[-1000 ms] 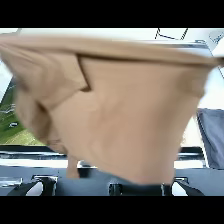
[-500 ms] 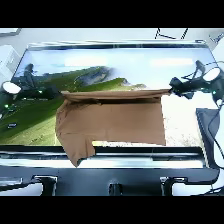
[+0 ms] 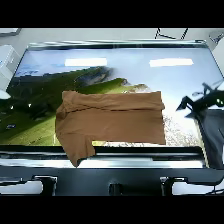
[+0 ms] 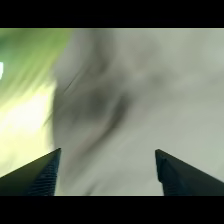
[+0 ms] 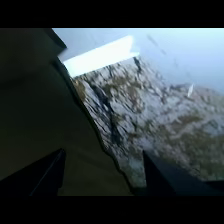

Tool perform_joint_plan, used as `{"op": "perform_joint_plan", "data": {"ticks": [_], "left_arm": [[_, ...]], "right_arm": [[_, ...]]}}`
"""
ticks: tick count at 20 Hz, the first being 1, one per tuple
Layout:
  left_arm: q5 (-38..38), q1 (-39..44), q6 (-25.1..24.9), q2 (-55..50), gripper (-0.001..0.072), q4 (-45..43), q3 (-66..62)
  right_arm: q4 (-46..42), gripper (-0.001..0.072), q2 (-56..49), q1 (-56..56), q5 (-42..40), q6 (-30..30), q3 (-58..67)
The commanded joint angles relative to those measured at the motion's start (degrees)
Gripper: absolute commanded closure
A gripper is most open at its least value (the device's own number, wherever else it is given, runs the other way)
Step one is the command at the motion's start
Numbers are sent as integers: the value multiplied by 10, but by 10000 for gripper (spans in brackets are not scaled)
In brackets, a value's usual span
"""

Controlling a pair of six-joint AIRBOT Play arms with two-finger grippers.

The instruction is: Fold the clothes and pants, and hang the long-sleeved shirts on hangers.

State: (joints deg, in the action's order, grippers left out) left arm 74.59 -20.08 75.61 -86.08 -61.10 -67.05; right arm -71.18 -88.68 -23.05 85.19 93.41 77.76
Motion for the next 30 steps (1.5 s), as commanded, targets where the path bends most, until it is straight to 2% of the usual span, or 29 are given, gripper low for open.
{"op": "perform_joint_plan", "data": {"ticks": [1, 4, 10, 14, 15, 18, 21, 25, 27, 29, 30], "left_arm": [[76, -74, -18, 5, 199, -20, 92], [50, -95, -75, 4, 222, 41, 160], [-1, -51, -88, -8, 232, 62, 198], [-38, -13, -66, -9, 548, 75, 198], [-37, -7, -67, -9, 685, 78, 198], [-31, -6, -72, -2, 682, 77, 198], [-30, -7, -73, 13, 682, 78, 198], [-21, -7, -73, 23, 682, 78, 198], [-21, -7, -70, 23, 682, 78, 198], [-20, -7, -53, 23, 682, 80, 198], [-15, -7, -51, 23, 682, 84, 197]], "right_arm": [[-12, 133, 58, -23, 20, -28, -139], [-9, 144, 100, -23, -17, -33, -234], [1, 144, 126, -23, -16, -37, -249], [0, 145, 128, -23, -16, -37, -250], [-3, 145, 128, -23, -20, -37, -255], [-18, 144, 128, -23, -63, -36, -300], [52, 144, 122, -23, -120, -48, -339], [105, 157, 92, -22, -128, -63, -346], [96, 184, 85, -2, -129, -65, -356], [95, 294, 84, 31, -135, -67, -363], [96, 414, 84, 46, -132, -76, -360]]}}
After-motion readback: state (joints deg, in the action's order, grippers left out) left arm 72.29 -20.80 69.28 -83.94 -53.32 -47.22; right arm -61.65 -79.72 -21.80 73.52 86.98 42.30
